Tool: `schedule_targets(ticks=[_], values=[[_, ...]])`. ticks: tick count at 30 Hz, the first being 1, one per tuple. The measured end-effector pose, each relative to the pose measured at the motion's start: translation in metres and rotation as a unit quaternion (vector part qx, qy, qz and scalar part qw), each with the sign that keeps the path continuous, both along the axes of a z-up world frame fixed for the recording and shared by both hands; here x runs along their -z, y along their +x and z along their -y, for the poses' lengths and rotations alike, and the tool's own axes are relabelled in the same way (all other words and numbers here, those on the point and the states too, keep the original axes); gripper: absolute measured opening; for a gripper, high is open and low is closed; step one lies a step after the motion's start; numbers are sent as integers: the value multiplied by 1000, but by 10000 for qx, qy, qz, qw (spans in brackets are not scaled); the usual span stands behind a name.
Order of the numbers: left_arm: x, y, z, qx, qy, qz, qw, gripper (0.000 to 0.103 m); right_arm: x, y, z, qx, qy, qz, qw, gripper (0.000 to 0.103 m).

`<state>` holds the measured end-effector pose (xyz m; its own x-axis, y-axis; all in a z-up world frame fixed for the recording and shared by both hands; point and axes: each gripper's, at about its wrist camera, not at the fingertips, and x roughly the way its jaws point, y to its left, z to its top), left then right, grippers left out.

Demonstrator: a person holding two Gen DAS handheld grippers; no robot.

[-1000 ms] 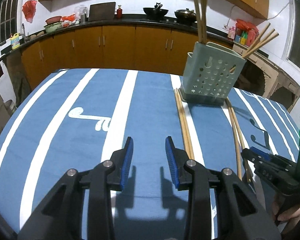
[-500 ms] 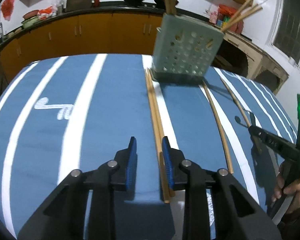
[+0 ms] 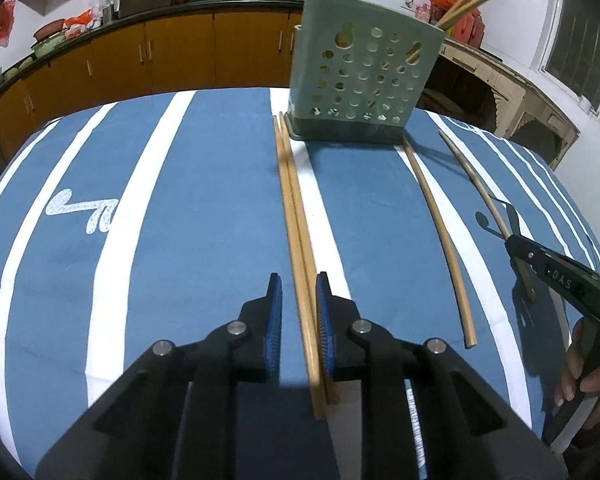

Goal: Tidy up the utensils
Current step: 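Lower the left tool onto a chopstick and close it while the right tool grasps another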

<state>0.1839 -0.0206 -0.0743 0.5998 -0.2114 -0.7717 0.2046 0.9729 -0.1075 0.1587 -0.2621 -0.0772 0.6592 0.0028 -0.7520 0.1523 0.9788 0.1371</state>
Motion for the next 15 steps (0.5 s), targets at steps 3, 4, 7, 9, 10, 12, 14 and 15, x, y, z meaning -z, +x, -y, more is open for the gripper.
schedule_targets(ticks=[3,4,7,9,10,12,14,15], values=[[2,1,3,5,33,-4,10000,18,0,0,-3,-80,-37,-3,10000,8],[2,2,2,-36,36,-7,10000,18,0,0,-4,-86,-54,-5,9999,8],[0,4,-9,-211,-172,-58,9996,16,0,0,-4,-84,-25,-1,10000,8],[-2,2,-14,-210,-385,-72,9990,16,0,1,-5,-85,-40,-3,10000,8],[-3,1,-16,-200,-448,-41,9988,16,0,0,-4,-88,-40,-3,10000,8],[-4,1,-15,-195,-407,0,9990,16,0,0,-4,-88,-36,-2,10000,8],[-1,4,-14,-239,-330,-67,9991,16,0,0,-4,-88,-40,-4,10000,8],[1,5,-13,-254,-293,-99,9992,16,0,0,-4,-88,-38,-3,10000,8]])
